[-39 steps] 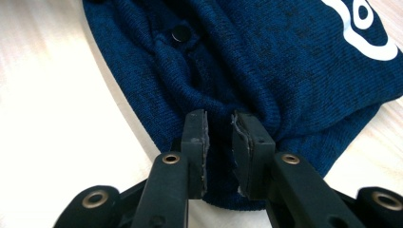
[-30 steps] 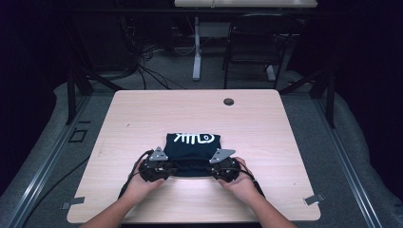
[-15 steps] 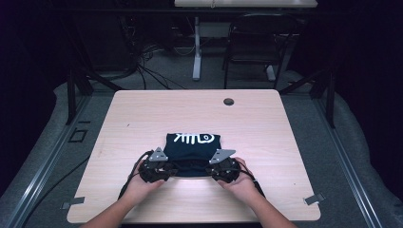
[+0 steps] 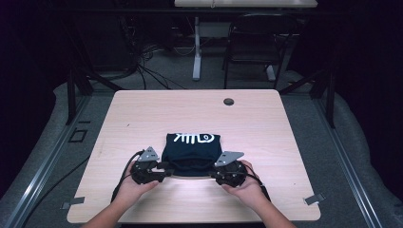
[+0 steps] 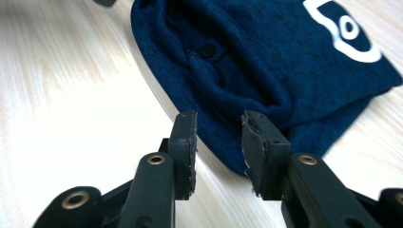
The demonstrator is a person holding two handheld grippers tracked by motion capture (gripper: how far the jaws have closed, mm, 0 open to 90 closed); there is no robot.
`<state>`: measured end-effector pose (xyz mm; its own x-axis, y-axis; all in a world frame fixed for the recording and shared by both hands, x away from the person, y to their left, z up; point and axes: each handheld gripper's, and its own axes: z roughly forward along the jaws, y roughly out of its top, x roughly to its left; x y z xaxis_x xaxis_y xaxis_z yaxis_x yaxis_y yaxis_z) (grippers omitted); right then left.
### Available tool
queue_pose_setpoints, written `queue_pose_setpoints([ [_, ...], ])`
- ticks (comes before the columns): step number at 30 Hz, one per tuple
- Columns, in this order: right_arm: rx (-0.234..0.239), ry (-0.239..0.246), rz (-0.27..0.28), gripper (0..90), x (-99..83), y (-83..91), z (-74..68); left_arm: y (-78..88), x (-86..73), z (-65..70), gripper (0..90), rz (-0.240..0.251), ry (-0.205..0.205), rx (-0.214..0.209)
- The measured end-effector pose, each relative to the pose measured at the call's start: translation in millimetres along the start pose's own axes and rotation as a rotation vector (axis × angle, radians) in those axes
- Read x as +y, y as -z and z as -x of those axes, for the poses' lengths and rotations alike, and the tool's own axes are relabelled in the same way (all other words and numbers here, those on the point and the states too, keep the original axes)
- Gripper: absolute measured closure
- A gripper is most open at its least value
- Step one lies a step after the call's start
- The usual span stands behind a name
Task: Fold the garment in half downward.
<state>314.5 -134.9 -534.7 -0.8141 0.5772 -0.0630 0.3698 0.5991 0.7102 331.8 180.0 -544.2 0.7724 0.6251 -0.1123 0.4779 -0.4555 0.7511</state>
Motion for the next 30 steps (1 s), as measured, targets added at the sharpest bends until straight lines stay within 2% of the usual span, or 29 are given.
queue_pose_setpoints([
  [8, -0.034, -0.02, 0.019, 62.8, -11.1, 17.1, 0.6, 21.7, -13.9, -11.2, 56.2, 0.047, 0.064, 0.047],
  [10, -0.057, -0.044, 0.031, 61.3, -17.1, 24.4, 3.3, 27.2, -18.7, -14.9, 55.7, 0.051, 0.078, 0.058],
  [12, -0.059, -0.057, 0.038, 61.0, -19.2, 26.7, 4.8, 32.1, -24.2, -17.9, 55.6, 0.06, 0.098, 0.073],
  [13, -0.064, -0.088, 0.05, 60.6, -23.3, 30.8, 7.5, 34.3, -26.9, -19.6, 55.4, 0.06, 0.1, 0.084],
  [14, -0.064, -0.088, 0.05, 60.6, -23.3, 30.8, 7.5, 36.3, -29.5, -21.4, 55.4, 0.058, 0.103, 0.09],
  [16, -0.072, -0.12, 0.06, 60.0, -28.8, 35.5, 10.4, 40.4, -36.5, -24.9, 54.8, 0.054, 0.119, 0.104],
  [18, -0.074, -0.126, 0.059, 59.5, -30.1, 36.8, 11.0, 42.0, -39.2, -25.9, 54.7, 0.053, 0.121, 0.112],
  [21, -0.089, -0.165, 0.078, 57.8, -37.9, 41.4, 12.2, 46.0, -46.1, -26.9, 54.0, 0.042, 0.123, 0.127],
  [30, -0.118, -0.216, 0.067, 56.4, -56.4, 41.4, 20.9, 44.8, -58.4, -32.1, 53.1, 0.041, 0.136, 0.16],
])
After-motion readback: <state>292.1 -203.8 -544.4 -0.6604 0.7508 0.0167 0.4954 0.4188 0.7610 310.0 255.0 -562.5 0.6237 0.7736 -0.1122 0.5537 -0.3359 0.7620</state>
